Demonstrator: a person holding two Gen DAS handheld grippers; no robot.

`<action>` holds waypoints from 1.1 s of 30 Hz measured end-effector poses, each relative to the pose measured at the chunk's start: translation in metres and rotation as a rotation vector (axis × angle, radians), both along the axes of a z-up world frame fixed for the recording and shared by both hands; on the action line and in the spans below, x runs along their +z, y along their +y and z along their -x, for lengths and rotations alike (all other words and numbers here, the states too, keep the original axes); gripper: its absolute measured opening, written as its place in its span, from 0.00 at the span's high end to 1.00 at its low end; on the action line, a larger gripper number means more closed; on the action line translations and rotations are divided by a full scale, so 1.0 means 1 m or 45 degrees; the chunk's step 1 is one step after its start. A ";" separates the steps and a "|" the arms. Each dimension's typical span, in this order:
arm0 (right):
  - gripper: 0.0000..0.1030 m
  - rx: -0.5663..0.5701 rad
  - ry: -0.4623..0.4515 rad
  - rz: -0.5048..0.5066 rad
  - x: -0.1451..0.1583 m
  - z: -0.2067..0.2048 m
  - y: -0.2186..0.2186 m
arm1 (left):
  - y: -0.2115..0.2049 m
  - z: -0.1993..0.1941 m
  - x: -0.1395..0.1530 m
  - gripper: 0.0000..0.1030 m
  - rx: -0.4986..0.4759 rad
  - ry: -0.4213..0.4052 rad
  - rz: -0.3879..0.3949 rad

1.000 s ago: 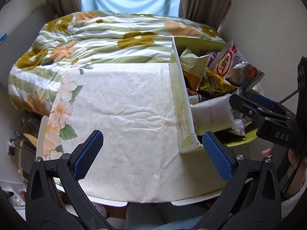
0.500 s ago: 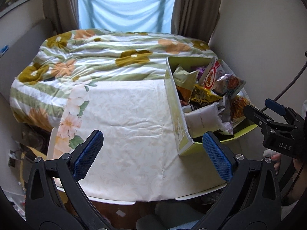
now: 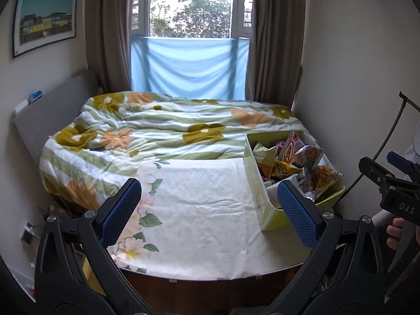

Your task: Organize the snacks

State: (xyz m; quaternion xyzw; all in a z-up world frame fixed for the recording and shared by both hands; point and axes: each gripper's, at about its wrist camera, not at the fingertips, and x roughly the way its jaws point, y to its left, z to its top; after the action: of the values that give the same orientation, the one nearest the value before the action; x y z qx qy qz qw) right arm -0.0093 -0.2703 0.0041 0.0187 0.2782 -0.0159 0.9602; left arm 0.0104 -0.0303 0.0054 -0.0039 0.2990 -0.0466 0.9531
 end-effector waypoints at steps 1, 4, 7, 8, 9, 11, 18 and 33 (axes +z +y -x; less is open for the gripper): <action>0.01 0.002 0.001 0.006 0.001 0.004 0.003 | 0.002 0.003 0.000 0.01 0.004 -0.002 -0.004; 0.01 0.004 0.008 0.016 0.000 0.014 0.009 | 0.008 0.015 0.001 0.01 -0.001 -0.016 0.014; 0.01 -0.001 0.016 0.013 0.000 0.018 0.012 | 0.011 0.021 0.002 0.01 -0.008 -0.018 0.022; 0.01 -0.002 0.018 0.009 -0.001 0.019 0.012 | 0.011 0.024 0.002 0.01 -0.011 -0.020 0.018; 0.01 -0.002 0.018 0.006 -0.001 0.022 0.013 | 0.011 0.025 0.002 0.01 -0.013 -0.021 0.014; 0.01 -0.006 0.019 0.004 -0.001 0.024 0.014 | 0.010 0.025 0.002 0.01 -0.016 -0.023 0.010; 0.01 -0.007 0.024 0.006 -0.002 0.028 0.016 | 0.009 0.024 0.001 0.01 -0.019 -0.027 0.007; 0.01 -0.012 0.042 0.006 -0.006 0.021 0.017 | 0.008 0.019 -0.003 0.01 -0.018 -0.003 0.012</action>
State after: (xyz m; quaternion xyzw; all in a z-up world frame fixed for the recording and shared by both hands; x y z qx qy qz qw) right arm -0.0305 -0.2531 -0.0016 0.0176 0.2938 -0.0215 0.9555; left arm -0.0087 -0.0220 0.0021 -0.0060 0.2977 -0.0548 0.9531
